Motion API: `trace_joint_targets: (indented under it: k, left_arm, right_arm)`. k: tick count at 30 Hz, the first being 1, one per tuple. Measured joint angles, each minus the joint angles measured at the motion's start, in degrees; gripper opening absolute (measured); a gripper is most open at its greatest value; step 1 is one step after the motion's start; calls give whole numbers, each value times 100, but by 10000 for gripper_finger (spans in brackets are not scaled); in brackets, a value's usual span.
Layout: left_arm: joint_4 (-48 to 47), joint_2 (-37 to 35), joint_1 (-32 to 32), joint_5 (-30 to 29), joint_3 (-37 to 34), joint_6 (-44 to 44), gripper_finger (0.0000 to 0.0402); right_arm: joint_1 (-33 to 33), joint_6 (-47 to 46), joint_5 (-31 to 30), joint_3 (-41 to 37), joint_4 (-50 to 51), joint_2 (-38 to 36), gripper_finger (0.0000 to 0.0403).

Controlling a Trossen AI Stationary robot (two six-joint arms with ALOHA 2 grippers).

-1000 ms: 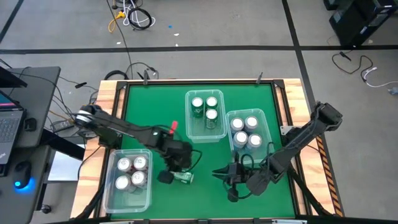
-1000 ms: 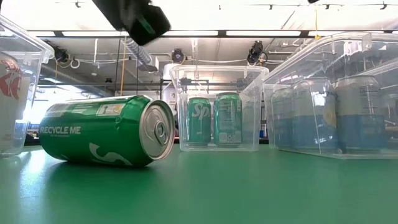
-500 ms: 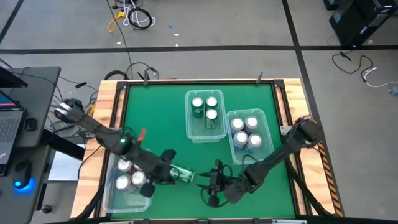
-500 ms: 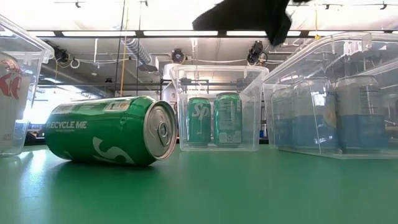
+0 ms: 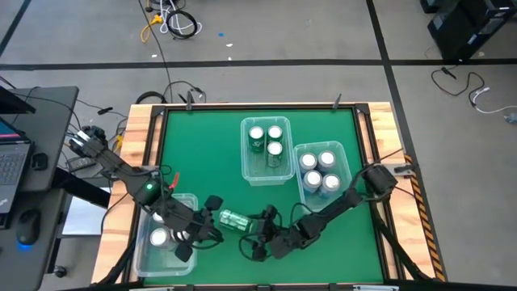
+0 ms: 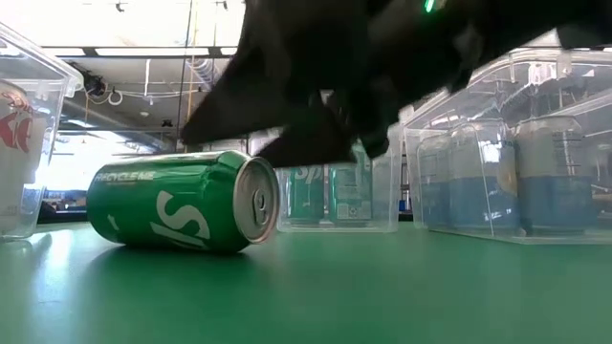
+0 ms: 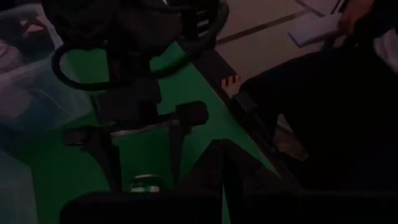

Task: Sort soda cans
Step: Put the green soda can into the top transparent bin

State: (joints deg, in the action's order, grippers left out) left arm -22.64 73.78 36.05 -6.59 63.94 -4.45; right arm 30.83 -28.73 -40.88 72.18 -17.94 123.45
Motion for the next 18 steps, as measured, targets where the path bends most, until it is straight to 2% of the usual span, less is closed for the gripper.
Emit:
trace_joint_targets:
  k: [7, 10, 14, 18]
  left_arm:
    - [-2, 2, 7, -50, -2, 188, 4]
    - [0, 2, 7, -160, -2, 192, 5]
    - [0, 2, 7, -267, -2, 189, 5]
    - [-2, 2, 7, -300, -2, 77, 5]
  right_arm:
    - [-229, 2, 326, 5, -179, 300, 362]
    - [-325, -14, 481, 5, -136, 309, 343]
    - [-358, 167, 571, 5, -155, 297, 292]
    - [-354, 59, 1126, 6, 119, 88, 289]
